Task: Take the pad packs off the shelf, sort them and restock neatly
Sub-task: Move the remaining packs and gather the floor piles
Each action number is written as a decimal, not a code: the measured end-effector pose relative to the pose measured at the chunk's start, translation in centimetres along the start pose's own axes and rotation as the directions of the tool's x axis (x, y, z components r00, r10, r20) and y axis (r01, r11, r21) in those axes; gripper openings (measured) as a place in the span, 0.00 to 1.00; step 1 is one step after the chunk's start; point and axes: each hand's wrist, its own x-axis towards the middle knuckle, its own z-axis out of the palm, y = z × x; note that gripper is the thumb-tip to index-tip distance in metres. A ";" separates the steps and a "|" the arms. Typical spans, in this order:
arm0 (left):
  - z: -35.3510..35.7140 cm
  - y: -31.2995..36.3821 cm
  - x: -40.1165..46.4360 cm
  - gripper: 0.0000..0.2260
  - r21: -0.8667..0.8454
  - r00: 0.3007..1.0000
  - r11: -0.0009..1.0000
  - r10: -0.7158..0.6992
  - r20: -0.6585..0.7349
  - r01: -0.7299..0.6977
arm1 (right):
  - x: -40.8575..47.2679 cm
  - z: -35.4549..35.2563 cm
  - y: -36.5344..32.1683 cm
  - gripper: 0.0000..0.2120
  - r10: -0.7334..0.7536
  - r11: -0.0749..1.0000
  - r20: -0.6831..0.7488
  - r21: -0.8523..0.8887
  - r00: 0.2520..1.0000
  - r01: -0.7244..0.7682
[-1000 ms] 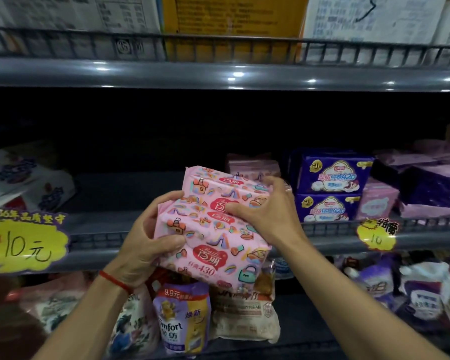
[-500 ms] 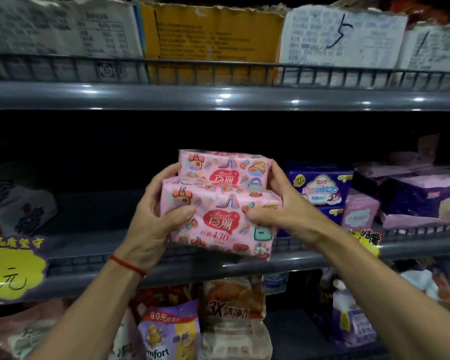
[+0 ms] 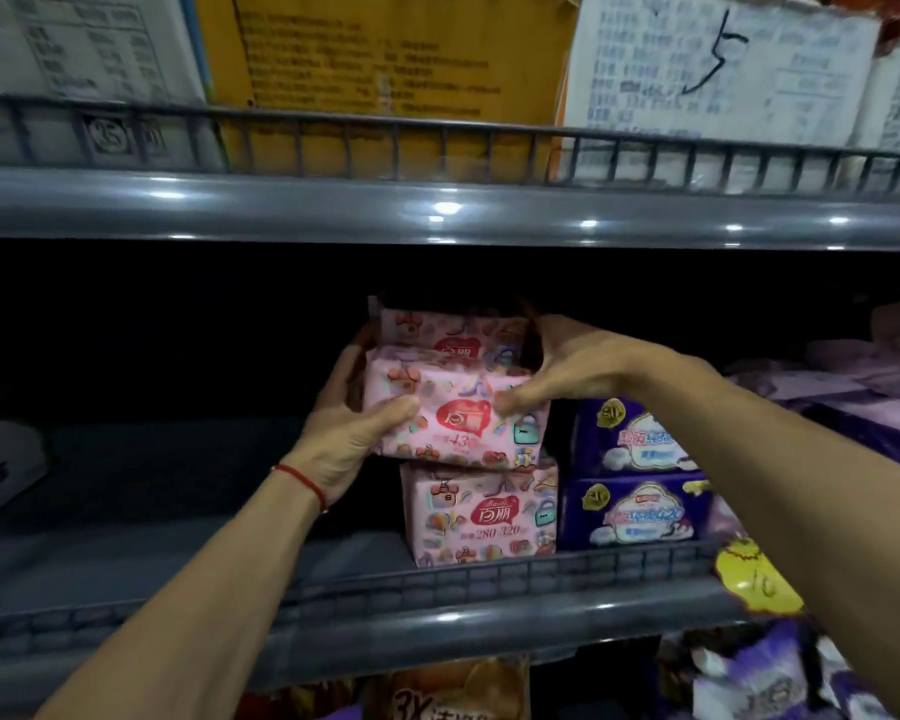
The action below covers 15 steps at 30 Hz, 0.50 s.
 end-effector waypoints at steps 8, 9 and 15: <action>0.4 -2.0 -0.7 0.61 0.292 0.985 0.950 -0.141 0.100 0.107 | 1.4 0.3 0.0 0.62 0.114 0.891 0.095 -0.451 0.989 -0.060; 0.6 -1.9 -0.6 0.61 0.311 0.978 0.944 -0.157 0.140 0.107 | 1.5 0.2 -0.1 0.65 0.115 0.883 0.100 -0.466 0.988 -0.056; 2.5 -2.7 -0.2 0.62 0.351 0.971 0.932 -0.163 0.175 0.093 | 1.2 1.0 0.3 0.67 0.123 0.849 0.068 -0.524 0.990 -0.069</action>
